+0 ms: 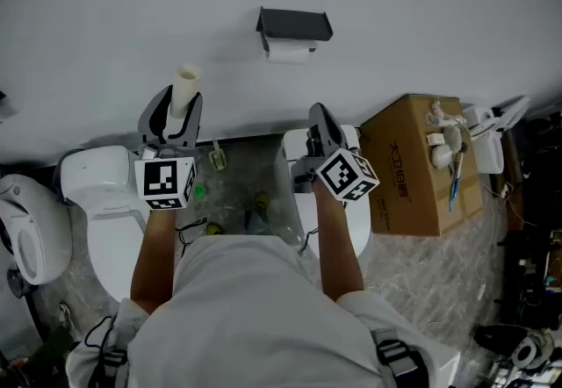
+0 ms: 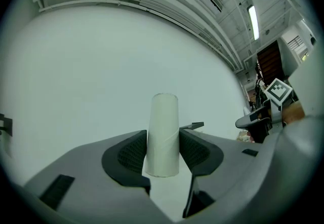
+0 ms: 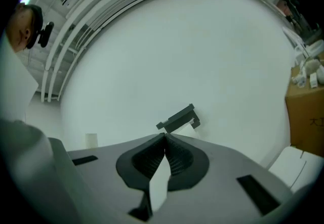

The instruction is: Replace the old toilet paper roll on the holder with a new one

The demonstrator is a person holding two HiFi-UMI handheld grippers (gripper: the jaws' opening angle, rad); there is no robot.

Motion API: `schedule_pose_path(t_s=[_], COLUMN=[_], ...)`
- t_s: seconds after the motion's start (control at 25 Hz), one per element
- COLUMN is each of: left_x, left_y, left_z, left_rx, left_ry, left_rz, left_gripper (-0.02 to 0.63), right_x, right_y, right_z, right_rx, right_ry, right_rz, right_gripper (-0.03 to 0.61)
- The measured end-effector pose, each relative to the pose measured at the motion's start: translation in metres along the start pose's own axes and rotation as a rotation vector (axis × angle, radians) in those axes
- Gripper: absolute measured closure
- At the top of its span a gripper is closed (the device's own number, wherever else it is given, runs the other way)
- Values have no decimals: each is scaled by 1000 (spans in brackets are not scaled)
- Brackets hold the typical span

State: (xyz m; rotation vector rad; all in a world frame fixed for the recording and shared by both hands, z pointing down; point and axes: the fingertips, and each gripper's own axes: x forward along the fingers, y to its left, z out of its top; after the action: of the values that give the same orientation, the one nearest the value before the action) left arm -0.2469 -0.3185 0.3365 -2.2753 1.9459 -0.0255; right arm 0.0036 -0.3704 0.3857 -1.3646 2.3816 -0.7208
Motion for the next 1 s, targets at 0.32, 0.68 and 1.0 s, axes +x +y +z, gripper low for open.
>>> schedule_pose_path(t_s=[0.32, 0.68, 1.0], left_x=[2, -7, -10], left_y=[-7, -8, -4], left_z=[3, 1, -2], left_rx=[-41, -106, -99], left_ry=[-6, -8, -11], left_rz=[-63, -94, -98], left_gripper=[400, 400, 400], right_x=[-17, -29, -30], right_y=[8, 14, 20], right_z=[4, 0, 0], right_rx=[-194, -287, -340], right_ry=[26, 31, 28], right_rz=[-39, -64, -63], right_gripper=[581, 581, 581])
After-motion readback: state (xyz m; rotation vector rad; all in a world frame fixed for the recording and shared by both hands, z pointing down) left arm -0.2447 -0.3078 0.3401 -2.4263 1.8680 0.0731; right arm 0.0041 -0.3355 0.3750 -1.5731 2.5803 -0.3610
